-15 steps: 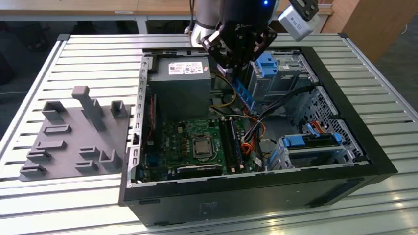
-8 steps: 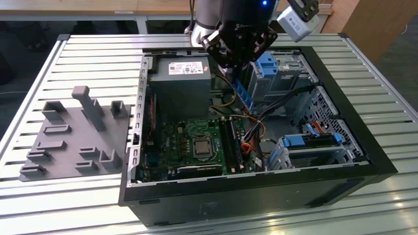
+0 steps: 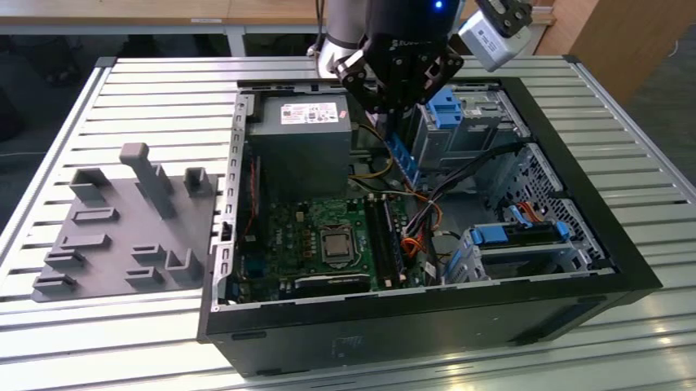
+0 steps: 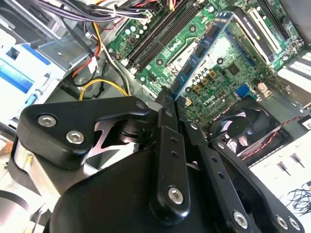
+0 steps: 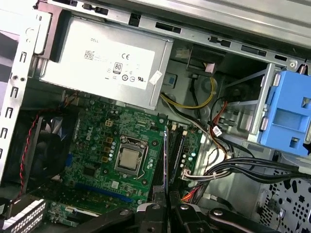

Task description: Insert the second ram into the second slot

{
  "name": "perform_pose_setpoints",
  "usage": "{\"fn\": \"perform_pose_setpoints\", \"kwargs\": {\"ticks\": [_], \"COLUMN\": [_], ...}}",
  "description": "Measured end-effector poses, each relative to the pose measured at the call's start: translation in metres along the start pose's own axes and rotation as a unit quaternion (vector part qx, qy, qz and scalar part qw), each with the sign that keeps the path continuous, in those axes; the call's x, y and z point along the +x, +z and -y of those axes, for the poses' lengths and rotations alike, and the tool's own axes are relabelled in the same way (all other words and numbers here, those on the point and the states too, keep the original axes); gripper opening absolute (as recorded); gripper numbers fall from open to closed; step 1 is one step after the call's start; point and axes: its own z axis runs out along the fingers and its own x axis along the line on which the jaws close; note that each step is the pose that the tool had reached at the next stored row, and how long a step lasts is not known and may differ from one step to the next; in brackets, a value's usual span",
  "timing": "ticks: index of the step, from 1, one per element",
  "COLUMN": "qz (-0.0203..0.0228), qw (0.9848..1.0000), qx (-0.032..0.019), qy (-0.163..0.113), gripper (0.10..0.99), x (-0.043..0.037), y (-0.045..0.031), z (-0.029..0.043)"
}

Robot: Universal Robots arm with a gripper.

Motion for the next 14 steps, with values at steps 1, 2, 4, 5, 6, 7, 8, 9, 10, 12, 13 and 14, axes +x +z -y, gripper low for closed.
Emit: {"fn": "perform_pose_setpoints", "kwargs": {"ticks": [1, 2, 4, 5, 6, 7, 8, 9, 10, 12, 13, 14], "qz": [-0.0004, -0.0007, -0.0011, -0.0013, -0.0016, -0.0018, -0.002, -0.0022, -0.0025, -0.003, -0.0032, -0.0034], "qw": [1.0, 1.0, 0.9998, 0.9997, 0.9995, 0.9993, 0.999, 0.9986, 0.9982, 0.997, 0.9963, 0.9957], "qx": [0.0012, 0.0019, 0.0029, 0.0032, 0.0033, 0.0034, 0.0036, 0.0036, 0.0036, 0.0039, 0.0038, 0.0037], "qy": [0.004, 0.008, 0.019, 0.025, 0.031, 0.038, 0.045, 0.052, 0.06, 0.077, 0.085, 0.093], "gripper": [0.137, 0.137, 0.137, 0.137, 0.137, 0.137, 0.137, 0.137, 0.137, 0.137, 0.137, 0.137], "x": [0.0, 0.0, 0.0, 0.0, 0.0, 0.0, 0.0001, 0.0, 0.0, 0.0, 0.0, 0.0], "y": [0.0, 0.0001, 0.0002, 0.0002, 0.0002, 0.0003, 0.0004, 0.0004, 0.0005, 0.001, 0.0013, 0.0019], "z": [0.0, 0.0, 0.0001, 0.0, 0.0, 0.0, 0.0, 0.0, 0.0, -0.0001, -0.0001, 0.0]}}
